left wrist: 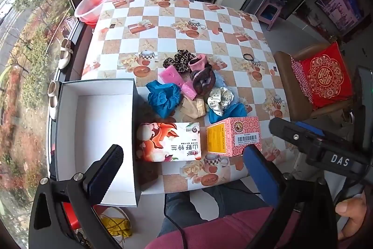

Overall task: Organize soft objects
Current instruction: 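Move both tools toward the pile of soft items on the table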

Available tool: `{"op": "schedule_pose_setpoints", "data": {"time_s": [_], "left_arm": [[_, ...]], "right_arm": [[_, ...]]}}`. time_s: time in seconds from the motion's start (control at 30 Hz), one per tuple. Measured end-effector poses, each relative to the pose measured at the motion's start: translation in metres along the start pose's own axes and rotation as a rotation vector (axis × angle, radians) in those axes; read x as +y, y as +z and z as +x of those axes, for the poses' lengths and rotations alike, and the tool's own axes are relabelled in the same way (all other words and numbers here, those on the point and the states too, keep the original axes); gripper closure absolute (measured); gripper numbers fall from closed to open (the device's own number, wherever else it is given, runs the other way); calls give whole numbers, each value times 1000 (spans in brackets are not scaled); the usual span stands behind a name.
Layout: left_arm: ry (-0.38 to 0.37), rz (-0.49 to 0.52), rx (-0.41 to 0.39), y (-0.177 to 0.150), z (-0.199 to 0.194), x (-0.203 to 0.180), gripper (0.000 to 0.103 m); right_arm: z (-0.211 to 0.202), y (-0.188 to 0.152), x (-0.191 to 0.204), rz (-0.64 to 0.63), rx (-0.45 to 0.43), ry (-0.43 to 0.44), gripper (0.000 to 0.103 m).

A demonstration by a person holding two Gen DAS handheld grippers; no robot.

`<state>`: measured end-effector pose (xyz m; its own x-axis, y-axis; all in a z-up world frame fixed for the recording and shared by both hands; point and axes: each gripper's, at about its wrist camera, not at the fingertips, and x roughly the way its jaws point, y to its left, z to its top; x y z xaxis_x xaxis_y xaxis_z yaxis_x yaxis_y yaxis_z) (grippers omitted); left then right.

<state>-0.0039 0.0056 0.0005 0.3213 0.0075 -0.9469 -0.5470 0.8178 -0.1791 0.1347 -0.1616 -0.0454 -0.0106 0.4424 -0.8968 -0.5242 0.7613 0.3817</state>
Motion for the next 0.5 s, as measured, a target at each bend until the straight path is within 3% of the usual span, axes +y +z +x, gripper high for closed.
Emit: {"op": "schedule_pose_setpoints", "data": {"time_s": [0.23, 0.47, 0.5], "left_arm": [[-13, -92, -55, -8, -8, 36, 0], [-78, -259, -279, -47, -53, 82, 0], [-139, -281, -334, -54, -53, 89, 0]], "right_arm": [[-14, -1, -19, 25, -24, -28, 0], [-25, 6, -13, -69, -9, -31, 0], [-29, 5, -10, -91, -12, -27, 0]]}}
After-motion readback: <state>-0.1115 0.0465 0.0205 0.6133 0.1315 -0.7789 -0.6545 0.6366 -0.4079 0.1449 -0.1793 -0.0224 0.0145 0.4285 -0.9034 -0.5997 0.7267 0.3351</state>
